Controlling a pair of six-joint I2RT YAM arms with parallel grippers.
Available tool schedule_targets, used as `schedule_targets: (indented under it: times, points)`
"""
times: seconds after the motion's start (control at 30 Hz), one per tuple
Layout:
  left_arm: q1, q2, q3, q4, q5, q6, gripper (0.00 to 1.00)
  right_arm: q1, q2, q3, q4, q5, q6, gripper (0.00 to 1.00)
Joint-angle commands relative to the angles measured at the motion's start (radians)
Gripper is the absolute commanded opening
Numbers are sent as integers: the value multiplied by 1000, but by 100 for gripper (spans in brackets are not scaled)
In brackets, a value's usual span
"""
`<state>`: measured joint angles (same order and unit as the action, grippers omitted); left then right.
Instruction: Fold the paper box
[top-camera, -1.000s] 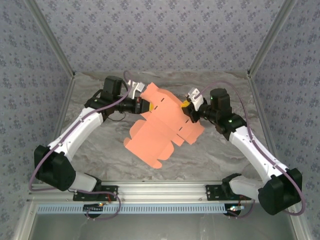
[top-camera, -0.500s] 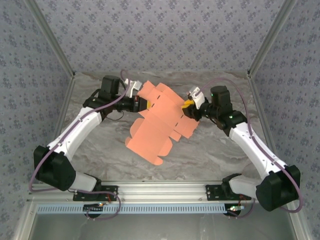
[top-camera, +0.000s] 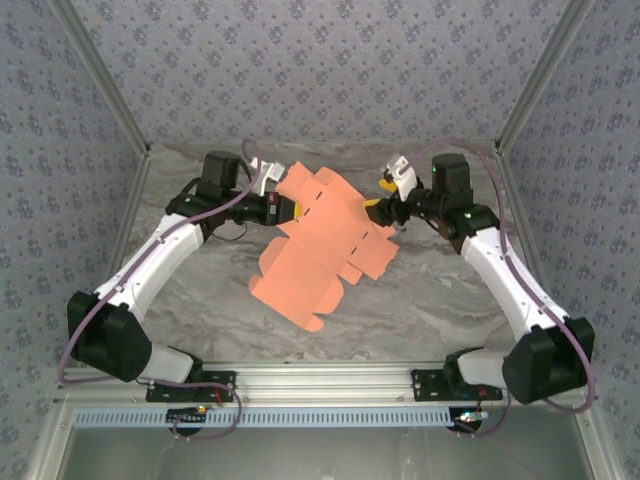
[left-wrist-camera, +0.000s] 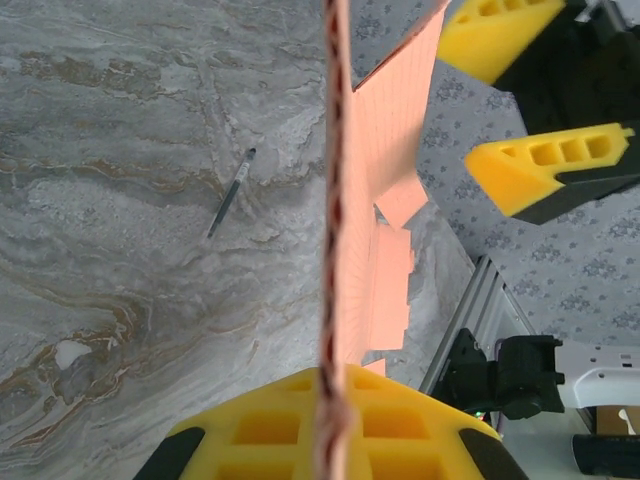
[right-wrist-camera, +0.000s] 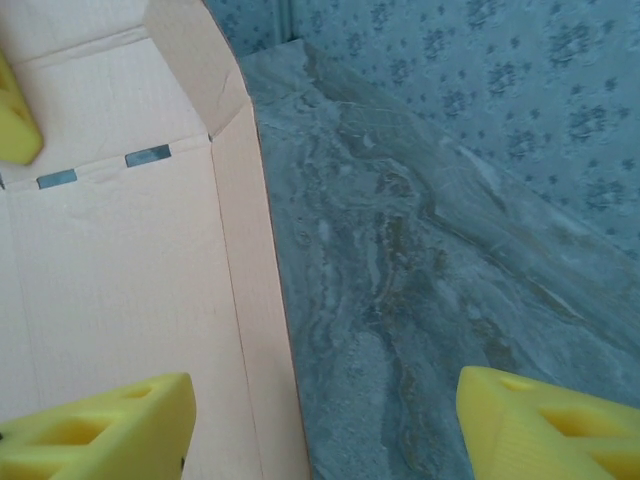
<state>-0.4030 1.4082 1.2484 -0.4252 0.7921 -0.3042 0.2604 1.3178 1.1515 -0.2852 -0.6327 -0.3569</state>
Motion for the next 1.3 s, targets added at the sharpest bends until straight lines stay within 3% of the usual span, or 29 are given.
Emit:
schedule_targets:
  times: [0.0, 0.07, 0.23, 0.3, 0.43, 0.67, 1.0, 1.17, 1.27]
  points:
    - [5, -31, 26, -11, 39, 21, 0, 0, 55, 64, -69, -167, -12, 70]
    - [4, -33, 26, -15, 39, 22, 0, 1, 72, 70, -67, -192, -13, 63]
    - [5, -39, 29, -26, 39, 28, 0, 2, 95, 80, -68, -214, -17, 29]
    - [4, -41, 29, -25, 39, 28, 0, 1, 97, 82, -78, -213, -25, 22]
    - [5, -43, 30, -22, 39, 24, 0, 2, 109, 80, -87, -210, -35, 32]
    - [5, -46, 27, -21, 41, 23, 0, 1, 130, 76, -97, -223, -51, 34]
    - [4, -46, 26, -14, 35, 6, 0, 6, 128, 70, -111, -209, -59, 13]
    - [4, -45, 18, 16, 29, -57, 0, 59, 70, 7, -66, 9, -62, 11]
    - [4, -42, 4, 45, 22, -117, 0, 130, 11, -56, 4, 267, -72, 9]
